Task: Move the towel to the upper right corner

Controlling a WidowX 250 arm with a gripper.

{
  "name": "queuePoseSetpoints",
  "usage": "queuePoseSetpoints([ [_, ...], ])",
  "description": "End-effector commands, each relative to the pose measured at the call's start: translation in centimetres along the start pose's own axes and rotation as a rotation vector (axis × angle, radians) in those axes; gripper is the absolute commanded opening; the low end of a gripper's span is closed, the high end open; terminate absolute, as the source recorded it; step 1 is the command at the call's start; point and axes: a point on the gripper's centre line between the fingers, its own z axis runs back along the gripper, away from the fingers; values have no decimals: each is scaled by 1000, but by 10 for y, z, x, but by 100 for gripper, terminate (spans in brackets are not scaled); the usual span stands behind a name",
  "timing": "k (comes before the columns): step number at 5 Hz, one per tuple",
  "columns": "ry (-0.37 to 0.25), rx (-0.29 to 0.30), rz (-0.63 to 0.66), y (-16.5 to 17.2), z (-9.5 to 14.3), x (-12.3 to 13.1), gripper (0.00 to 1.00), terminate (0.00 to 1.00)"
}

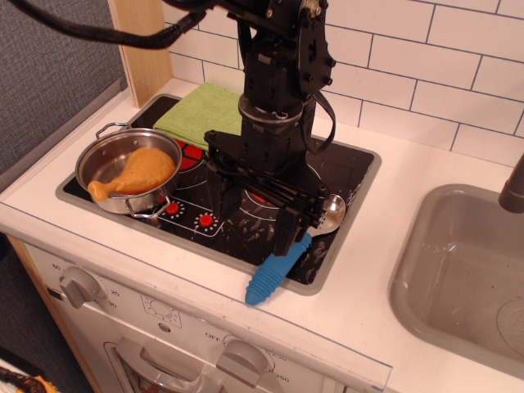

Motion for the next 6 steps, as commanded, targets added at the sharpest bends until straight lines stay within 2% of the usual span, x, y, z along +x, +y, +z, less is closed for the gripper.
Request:
queuePoseSetpoints([
  [1,0,0,0,0,0,0,100,0],
  [2,-11,20,49,25,4,10,100,0],
  [4,-34,69,192,112,2,49,100,0],
  [5,-53,54,233,159,-7,86,100,0],
  [6,-63,32,225,172,-14,115,100,0],
])
